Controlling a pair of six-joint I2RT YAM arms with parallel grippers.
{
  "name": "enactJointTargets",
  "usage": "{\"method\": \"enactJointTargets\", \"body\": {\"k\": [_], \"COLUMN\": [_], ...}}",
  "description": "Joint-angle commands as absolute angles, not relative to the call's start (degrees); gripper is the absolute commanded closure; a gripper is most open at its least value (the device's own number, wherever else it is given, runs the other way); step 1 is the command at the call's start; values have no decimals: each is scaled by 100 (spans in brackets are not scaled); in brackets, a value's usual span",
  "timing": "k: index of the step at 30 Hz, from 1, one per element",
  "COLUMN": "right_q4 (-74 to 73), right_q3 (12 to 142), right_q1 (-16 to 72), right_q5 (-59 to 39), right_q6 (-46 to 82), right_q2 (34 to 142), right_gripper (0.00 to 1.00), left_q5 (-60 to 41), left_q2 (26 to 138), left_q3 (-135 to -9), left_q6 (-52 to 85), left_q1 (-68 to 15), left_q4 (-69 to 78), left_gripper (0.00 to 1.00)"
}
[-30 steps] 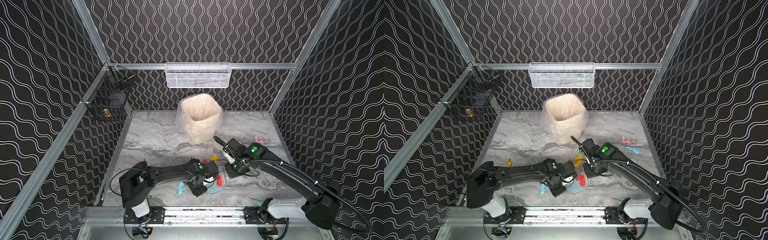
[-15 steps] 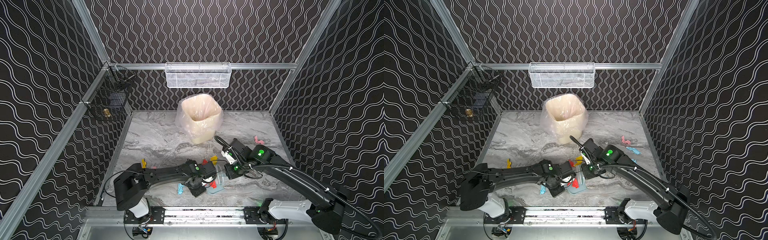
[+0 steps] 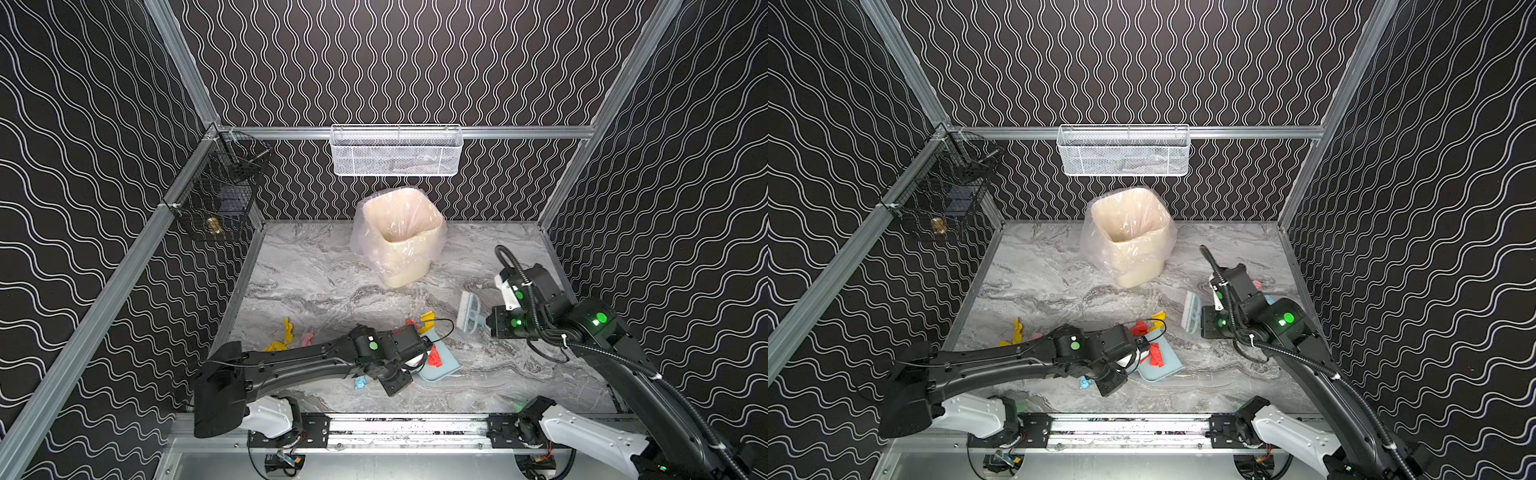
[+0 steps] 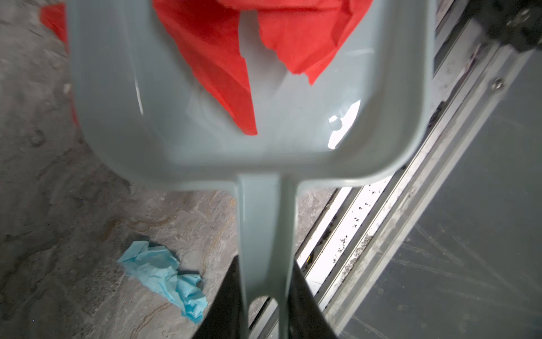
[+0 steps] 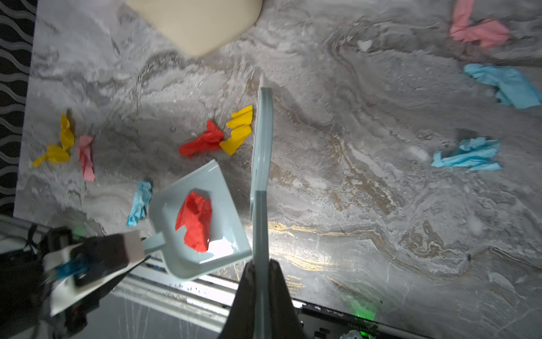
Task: Sweep away the paper scraps from the table
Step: 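Lift the dustpan with the left gripper toward the bin while the right withdraws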
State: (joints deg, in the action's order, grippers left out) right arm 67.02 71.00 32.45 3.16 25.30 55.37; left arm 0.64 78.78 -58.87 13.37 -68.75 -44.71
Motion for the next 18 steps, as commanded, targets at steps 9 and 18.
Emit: {"method": "enactJointTargets", "body": {"k": [9, 18], "right_q4": [5785, 5362], "right_q3": [6893, 6703], "right_q1": [2312, 1966], "right_q5": [18, -599], "right_q6": [2239, 2025], "right_q2": [5422, 5511], "right_gripper": [100, 100], "left_q5": [1066, 824], "left_q2": [7271, 7233], "left_q3": [-7175, -8454], "left_q6": [1780, 1624], "left_q1": [-6875, -5730], "left_q4": [-5692, -6652], "left_gripper": [100, 100]}}
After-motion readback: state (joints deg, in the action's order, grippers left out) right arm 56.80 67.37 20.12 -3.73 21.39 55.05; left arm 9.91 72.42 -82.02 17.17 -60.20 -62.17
